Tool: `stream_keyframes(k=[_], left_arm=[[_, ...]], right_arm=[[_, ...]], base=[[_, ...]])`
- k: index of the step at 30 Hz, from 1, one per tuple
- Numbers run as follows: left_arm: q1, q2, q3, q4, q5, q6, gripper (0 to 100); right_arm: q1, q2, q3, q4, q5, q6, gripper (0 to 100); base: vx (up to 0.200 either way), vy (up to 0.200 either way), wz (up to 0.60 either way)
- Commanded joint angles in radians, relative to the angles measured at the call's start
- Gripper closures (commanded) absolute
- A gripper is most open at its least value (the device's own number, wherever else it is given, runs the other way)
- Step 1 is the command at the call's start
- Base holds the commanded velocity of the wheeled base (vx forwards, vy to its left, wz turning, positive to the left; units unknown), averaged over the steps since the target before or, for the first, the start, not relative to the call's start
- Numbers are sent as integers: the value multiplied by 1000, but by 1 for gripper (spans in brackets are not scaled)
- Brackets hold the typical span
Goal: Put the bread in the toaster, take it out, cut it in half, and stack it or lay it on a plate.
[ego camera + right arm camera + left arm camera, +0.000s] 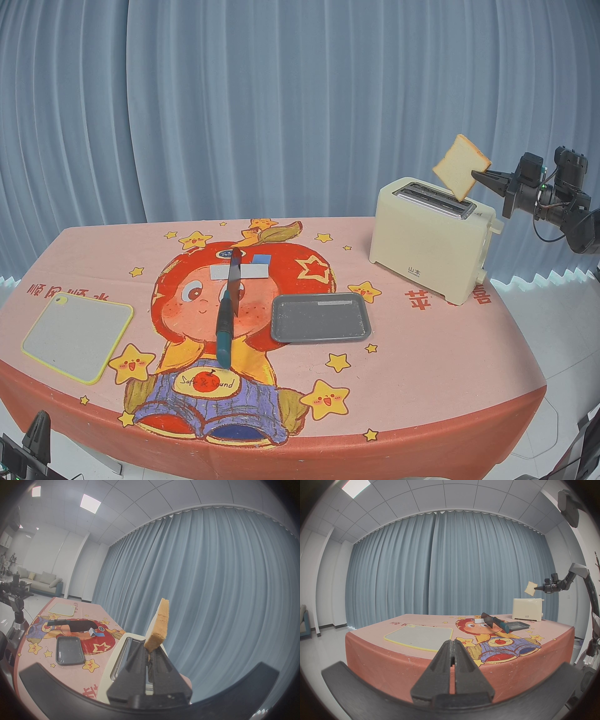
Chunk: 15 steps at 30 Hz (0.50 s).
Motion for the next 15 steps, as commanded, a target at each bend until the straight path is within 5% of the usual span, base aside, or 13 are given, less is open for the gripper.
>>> stream_keyframes(k=[1, 15], left_arm=[[0, -16, 18, 0, 0, 0, 100], [0, -16, 18, 0, 0, 0, 100]], right_arm=[[-1, 6, -3, 1, 0, 0, 100], [0, 9, 24, -9, 0, -2, 100]], base=[[0, 0, 0], [0, 0, 0]])
